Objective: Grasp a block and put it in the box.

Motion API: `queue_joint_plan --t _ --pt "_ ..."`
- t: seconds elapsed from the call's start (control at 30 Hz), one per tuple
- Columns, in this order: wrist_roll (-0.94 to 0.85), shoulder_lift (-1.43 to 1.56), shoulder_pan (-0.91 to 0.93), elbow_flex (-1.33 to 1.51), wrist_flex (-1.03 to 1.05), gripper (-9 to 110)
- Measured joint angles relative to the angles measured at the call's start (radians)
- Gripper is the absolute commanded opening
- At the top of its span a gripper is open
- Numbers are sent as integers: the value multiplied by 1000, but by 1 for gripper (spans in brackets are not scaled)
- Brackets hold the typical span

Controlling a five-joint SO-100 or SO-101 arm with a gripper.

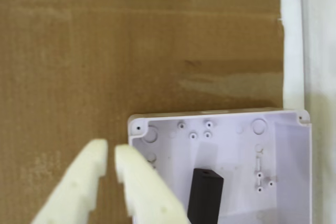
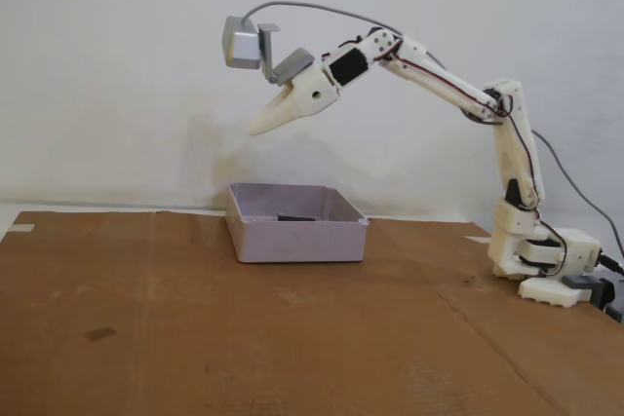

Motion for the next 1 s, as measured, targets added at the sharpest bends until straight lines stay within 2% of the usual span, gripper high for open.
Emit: queue_joint_plan --t 0.7,1.0 --pt "6 3 -29 3 0 0" --pt "6 225 -18 272 0 0"
